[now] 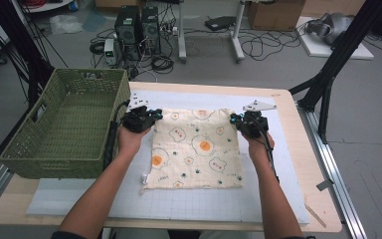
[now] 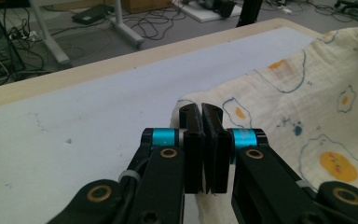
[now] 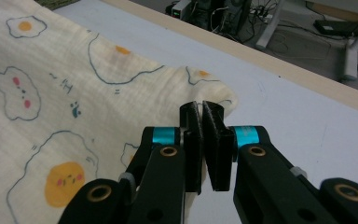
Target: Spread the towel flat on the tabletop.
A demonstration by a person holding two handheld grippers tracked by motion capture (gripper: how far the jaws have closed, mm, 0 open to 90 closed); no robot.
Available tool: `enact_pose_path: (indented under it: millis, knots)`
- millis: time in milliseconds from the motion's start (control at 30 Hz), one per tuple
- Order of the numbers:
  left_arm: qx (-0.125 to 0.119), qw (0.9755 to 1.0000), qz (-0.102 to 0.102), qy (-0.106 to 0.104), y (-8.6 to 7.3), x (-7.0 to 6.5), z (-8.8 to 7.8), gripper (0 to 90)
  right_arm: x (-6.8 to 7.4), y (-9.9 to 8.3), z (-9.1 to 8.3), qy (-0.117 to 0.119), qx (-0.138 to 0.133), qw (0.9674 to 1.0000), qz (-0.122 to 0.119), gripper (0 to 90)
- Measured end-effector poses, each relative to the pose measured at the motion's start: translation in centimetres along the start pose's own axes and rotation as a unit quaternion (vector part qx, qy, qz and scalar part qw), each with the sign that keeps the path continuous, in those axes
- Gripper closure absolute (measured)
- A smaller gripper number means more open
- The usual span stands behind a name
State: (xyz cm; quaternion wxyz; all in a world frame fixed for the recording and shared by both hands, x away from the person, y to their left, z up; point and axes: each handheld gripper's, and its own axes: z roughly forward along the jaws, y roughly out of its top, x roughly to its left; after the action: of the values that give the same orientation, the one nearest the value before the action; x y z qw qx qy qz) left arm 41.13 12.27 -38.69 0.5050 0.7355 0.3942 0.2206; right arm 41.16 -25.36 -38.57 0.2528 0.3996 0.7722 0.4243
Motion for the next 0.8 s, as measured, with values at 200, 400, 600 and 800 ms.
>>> enact_pose_path:
  millis: [200,400,600,800]
  knots:
    - [0.005,0.9999,0.009,-0.004,-1.2,-1.0,-1.4,87.0,0.7,-1.2,-1.7,0.011,-0.005,0.9999,-0.005,86.8]
    - [-0.008,0.9998,0.008,-0.017,-2.3,-1.8,-3.1,87.0,1.8,-2.1,-3.1,0.017,-0.006,0.9995,-0.025,86.7]
    - [-0.015,0.9992,0.004,-0.036,-3.6,-2.7,-4.5,87.0,2.8,-3.5,-4.0,0.024,-0.007,0.9991,-0.034,86.5]
    - [-0.006,0.9988,0.01,-0.047,-5.1,-3.6,-5.3,87.0,3.5,-5.1,-4.8,0.032,-0.002,0.9989,-0.035,86.4]
